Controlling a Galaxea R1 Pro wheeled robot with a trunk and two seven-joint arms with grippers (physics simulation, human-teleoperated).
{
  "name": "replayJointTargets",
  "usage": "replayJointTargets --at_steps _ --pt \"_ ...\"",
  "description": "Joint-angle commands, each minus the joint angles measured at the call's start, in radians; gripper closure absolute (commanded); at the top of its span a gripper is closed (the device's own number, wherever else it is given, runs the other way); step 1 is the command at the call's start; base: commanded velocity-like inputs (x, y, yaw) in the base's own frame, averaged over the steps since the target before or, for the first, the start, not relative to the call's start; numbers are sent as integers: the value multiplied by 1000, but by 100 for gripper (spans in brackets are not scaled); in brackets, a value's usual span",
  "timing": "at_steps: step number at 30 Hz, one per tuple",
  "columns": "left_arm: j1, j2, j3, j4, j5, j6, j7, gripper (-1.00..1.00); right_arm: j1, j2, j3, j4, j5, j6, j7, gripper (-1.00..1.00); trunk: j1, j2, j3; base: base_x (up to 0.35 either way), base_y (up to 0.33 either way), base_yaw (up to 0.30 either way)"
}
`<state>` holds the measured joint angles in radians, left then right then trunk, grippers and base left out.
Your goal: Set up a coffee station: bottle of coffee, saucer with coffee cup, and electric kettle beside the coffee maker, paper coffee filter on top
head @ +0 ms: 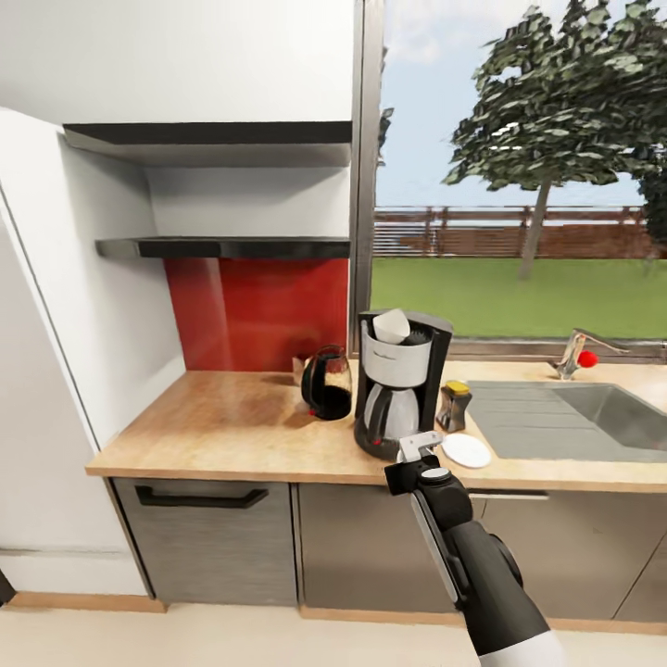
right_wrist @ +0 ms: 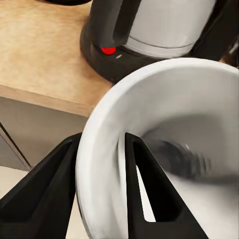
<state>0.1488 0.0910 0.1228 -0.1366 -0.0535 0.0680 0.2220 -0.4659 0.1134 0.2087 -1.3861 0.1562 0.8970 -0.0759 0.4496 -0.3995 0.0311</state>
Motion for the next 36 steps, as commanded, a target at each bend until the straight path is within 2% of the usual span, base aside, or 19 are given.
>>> replayJointTargets --at_steps 1,19,26,36 --pt "2 0 7 -4 -6 7 0 -100 0 0 1 0 5 5 -1 100 0 -1 0 0 0 -251" --pt "2 -1 9 -4 -5 9 0 -100 0 0 -1 -1 5 5 -1 100 0 -1 1 23 0 -251" --pt "2 0 6 -2 -7 16 1 -100 0 0 -2 -3 5 5 -1 100 0 -1 1 288 0 -238" --pt "2 0 3 0 -8 18 2 -100 0 1 -1 -2 6 5 -1 100 0 -1 1 331 0 -26"
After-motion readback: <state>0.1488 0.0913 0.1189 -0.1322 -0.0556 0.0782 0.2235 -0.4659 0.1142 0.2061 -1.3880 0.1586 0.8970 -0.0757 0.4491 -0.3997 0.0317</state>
